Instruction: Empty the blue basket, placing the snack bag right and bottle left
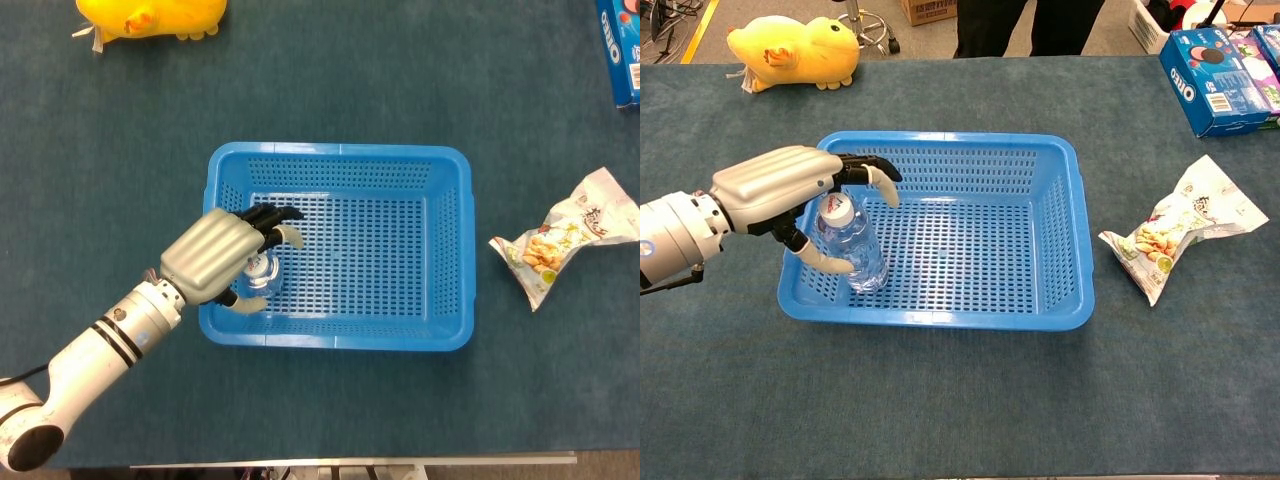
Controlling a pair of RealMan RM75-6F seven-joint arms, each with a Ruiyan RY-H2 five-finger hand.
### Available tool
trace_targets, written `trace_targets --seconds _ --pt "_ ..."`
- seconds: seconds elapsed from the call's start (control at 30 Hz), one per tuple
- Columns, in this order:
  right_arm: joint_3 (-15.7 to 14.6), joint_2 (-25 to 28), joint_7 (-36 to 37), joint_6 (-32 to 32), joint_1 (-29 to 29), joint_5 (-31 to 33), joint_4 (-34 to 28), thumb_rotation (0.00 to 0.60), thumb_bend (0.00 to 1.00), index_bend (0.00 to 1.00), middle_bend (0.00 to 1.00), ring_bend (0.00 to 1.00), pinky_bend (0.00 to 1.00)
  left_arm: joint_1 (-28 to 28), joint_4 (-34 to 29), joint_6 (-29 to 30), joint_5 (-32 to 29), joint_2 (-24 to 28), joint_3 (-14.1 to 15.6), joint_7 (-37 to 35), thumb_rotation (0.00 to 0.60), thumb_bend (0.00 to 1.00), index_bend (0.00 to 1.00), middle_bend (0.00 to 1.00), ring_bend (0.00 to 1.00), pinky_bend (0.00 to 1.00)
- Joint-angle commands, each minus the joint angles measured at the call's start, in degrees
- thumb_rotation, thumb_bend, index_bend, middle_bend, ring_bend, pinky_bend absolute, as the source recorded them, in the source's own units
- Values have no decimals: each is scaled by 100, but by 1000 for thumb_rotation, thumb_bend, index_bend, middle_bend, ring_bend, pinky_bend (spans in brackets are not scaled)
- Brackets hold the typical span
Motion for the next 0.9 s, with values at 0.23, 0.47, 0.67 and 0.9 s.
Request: trace_targets --seconds 0.23,0.47,0.67,0.9 --pt "-12 -10 53 -85 -9 -81 -10 600 0 206 321 360 614 -60 69 10 -155 -30 38 232 600 132 357 270 239 519" --pt "-21 -12 36 -137 5 -163 -61 600 0 206 321 360 614 -109 21 51 -248 -35 33 374 600 132 373 350 254 528" --pt "-24 -13 36 -152 -2 -177 -80 600 0 206 321 360 614 -118 -13 104 -312 -29 53 448 600 132 425 405 330 588" --pt "-34 -2 73 -191 -13 -201 -78 600 0 206 321 360 614 -157 14 89 -437 -67 82 609 600 132 483 469 394 651"
